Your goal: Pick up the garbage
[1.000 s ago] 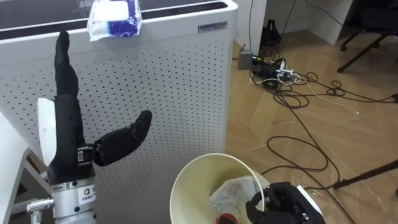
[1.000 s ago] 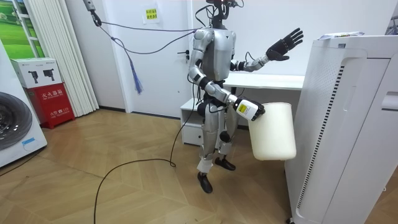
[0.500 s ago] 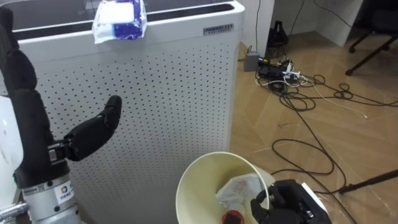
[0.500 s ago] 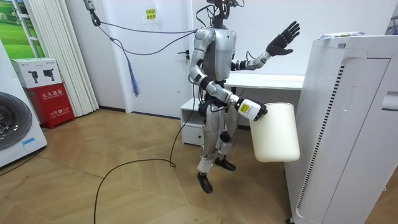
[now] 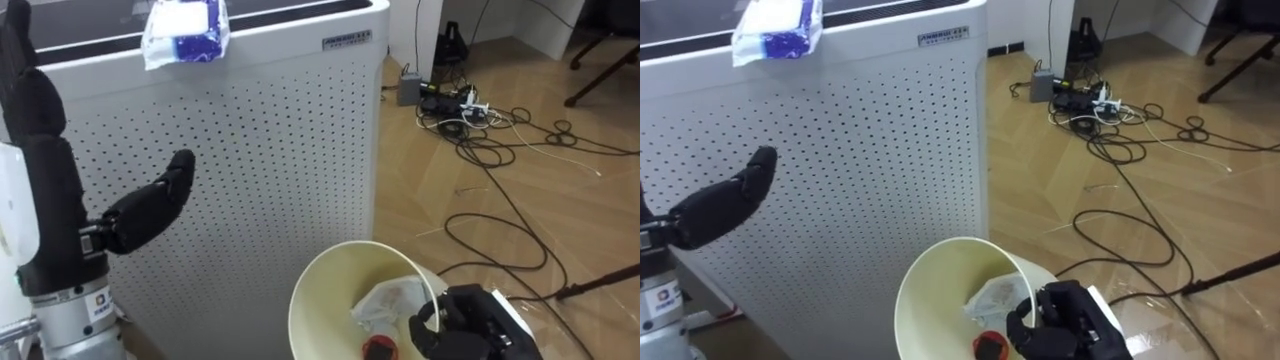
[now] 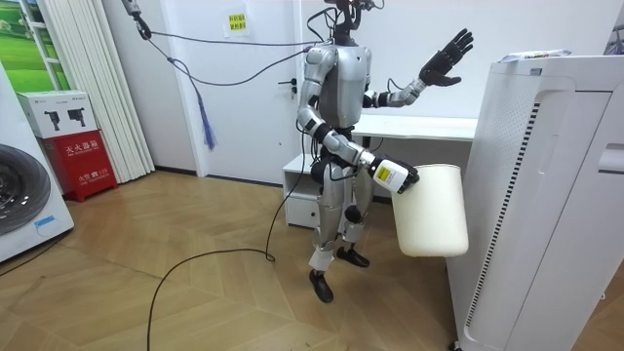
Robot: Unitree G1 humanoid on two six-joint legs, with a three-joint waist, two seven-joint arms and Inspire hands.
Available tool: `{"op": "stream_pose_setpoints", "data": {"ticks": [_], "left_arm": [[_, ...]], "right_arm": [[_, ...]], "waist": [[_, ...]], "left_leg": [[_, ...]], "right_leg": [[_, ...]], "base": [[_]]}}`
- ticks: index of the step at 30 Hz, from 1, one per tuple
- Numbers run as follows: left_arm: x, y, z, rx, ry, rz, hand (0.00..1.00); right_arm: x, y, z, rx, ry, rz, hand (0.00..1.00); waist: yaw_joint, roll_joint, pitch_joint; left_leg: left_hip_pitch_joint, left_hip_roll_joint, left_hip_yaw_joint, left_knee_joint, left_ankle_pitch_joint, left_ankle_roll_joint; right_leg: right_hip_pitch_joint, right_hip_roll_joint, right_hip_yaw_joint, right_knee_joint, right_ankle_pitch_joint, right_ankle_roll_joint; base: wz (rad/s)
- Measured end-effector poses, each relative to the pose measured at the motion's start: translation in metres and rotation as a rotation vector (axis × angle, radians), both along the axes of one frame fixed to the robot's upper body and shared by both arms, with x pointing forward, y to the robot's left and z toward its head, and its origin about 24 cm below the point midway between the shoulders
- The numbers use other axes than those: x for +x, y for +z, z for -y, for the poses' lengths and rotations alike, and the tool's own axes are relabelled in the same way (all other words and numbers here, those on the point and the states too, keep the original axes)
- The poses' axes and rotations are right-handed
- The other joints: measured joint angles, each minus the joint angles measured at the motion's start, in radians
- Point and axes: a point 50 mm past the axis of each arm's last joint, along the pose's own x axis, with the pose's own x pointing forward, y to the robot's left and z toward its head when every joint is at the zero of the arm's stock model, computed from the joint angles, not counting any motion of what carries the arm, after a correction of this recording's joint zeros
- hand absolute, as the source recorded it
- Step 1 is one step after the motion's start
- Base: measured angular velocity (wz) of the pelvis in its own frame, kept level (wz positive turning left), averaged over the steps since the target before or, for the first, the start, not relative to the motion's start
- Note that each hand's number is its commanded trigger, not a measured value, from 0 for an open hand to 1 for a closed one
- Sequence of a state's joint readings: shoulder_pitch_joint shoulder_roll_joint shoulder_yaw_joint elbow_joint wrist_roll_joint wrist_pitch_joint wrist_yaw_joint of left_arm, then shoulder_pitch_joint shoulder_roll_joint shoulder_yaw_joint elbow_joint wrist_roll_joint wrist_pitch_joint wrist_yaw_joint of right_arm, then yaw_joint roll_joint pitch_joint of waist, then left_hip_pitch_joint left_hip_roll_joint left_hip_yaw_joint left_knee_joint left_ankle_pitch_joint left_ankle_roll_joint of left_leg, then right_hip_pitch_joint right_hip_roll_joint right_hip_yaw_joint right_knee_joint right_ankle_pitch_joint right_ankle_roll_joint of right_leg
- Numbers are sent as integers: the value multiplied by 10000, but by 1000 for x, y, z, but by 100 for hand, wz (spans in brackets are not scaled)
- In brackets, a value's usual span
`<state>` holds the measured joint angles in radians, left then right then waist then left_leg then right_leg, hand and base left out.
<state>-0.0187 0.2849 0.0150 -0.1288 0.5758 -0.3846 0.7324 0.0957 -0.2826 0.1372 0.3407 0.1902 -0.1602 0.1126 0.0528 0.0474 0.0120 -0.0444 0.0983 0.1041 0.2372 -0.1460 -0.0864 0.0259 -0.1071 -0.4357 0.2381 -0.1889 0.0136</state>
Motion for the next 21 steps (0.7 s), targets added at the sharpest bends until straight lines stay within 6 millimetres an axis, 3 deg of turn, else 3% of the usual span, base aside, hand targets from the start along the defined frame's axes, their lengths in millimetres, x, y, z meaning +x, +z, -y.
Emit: {"op": "stream_pose_setpoints", "data": {"ticks": [3, 6, 15, 21], "left_arm": [[6, 8, 7, 512, -228, 231, 0], [12, 16, 13, 914, -661, 352, 0], [22, 30, 14, 1900, -1018, 94, 0], [25, 28, 14, 2102, -1055, -371, 0]], "right_arm": [[1, 0, 0, -46, 57, 6, 100], [1, 0, -2, -95, 243, -40, 100], [0, -1, -5, -77, 822, -270, 100], [0, -1, -5, -78, 877, -281, 100]], "waist": [[-9, 136, 63], [-103, 271, 42], [-225, 241, 61], [-228, 243, 59]], "left_leg": [[-8, -20, 0, -3, 0, 1], [-44, -60, 1, -10, 2, 4], [39, -104, 104, -39, 3, 6], [49, -82, 291, -41, 3, 6]], "right_leg": [[-18, -13, 30, 8, 1, 3], [-65, -76, -7, 60, -14, 31], [-80, -135, 119, 122, -44, 77], [-81, -131, 146, 115, -44, 77]], "base": [[0], [1], [-3], [-1]]}}
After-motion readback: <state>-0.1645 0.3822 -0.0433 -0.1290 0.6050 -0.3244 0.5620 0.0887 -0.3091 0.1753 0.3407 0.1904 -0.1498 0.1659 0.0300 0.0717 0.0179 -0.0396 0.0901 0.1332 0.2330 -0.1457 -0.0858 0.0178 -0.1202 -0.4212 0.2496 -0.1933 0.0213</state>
